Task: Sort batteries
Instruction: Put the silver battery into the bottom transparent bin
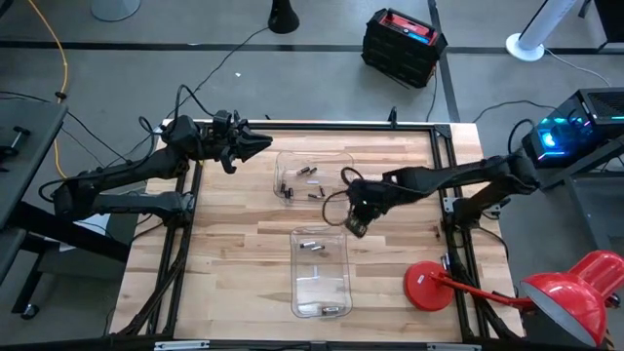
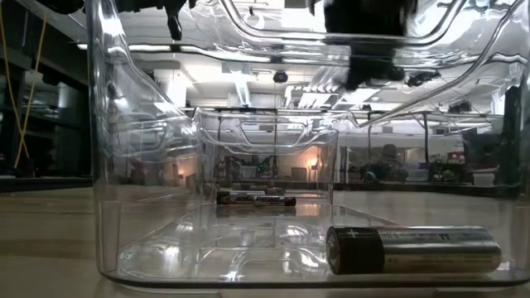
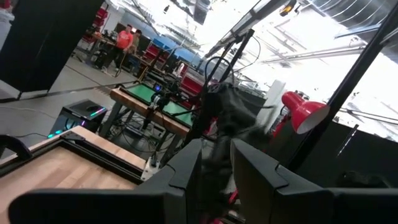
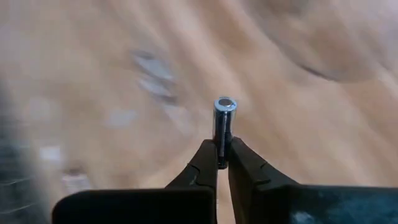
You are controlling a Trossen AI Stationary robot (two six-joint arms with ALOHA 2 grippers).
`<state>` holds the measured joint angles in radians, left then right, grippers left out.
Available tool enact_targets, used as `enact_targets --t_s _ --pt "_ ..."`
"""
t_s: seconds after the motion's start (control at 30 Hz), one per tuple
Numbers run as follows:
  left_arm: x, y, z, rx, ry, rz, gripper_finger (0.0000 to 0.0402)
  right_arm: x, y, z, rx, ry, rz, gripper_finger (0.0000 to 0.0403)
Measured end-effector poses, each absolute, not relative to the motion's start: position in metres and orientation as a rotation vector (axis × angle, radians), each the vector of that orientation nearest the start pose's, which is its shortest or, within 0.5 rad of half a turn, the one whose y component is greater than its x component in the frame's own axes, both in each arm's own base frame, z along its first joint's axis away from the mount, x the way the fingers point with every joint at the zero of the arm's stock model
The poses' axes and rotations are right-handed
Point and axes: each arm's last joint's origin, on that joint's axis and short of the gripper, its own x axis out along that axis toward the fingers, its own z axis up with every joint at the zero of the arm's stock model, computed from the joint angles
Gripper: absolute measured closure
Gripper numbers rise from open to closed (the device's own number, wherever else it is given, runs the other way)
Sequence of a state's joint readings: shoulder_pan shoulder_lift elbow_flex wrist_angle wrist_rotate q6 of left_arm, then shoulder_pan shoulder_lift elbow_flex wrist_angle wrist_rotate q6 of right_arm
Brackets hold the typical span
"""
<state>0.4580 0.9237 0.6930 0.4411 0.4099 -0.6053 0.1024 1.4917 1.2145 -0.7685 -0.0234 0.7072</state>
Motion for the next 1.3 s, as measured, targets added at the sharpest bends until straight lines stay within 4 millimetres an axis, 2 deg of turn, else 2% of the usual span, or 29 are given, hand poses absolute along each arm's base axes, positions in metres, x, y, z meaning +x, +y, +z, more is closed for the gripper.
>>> enact_targets --t_s 0.13,0.23,0.33,0.43,0.57,0.63,0.7,0.8,0.9,1.07,1.2,1.3 --pt "0.190 0.081 0.335 -0.515 -0.188 -0.007 0.0323 0.321 0.065 0.295 0.624 0.809 -0.024 0.0402" --pt "0.190 0.081 0.334 -0.520 -0.178 -0.004 0.0323 0.333 0.081 0.294 0.632 0.714 -0.001 0.0393" --pt "0.190 0.081 0.333 -0.524 -0.172 -0.002 0.0323 0.340 0.087 0.279 0.701 0.755 -0.061 0.0365" --pt "0.190 0.081 0.333 -0.525 -0.169 -0.001 0.0323 0.344 0.092 0.266 0.752 0.824 -0.049 0.0319" --pt "0.190 0.081 0.333 -0.524 -0.169 -0.001 0.0323 0.342 0.099 0.263 0.752 0.880 0.002 0.0257" --pt "0.190 0.081 0.333 -0.523 -0.169 0.000 0.0323 0.334 0.097 0.263 0.766 0.952 -0.012 0.0238" --pt "0.190 0.081 0.333 -0.516 -0.169 0.000 0.0323 0.320 0.092 0.261 0.795 1.056 -0.112 0.0229" --pt "0.190 0.081 0.333 -0.515 -0.169 0.000 0.0323 0.292 0.086 0.253 0.786 1.265 -0.385 0.0230" --pt "0.190 0.081 0.333 -0.508 -0.168 0.001 0.0323 0.264 0.087 0.242 0.701 1.453 -0.615 0.0235" --pt "0.190 0.081 0.333 -0.482 -0.173 0.019 0.0323 0.232 0.081 0.201 0.695 1.625 -0.858 0.0238" --pt "0.190 0.082 0.333 -0.481 -0.180 0.038 0.0323 0.208 0.064 0.163 0.755 1.734 -1.005 0.0238" --pt "0.190 0.082 0.333 -0.481 -0.180 0.038 0.0323 0.192 0.050 0.147 0.798 1.825 -1.086 0.0238"
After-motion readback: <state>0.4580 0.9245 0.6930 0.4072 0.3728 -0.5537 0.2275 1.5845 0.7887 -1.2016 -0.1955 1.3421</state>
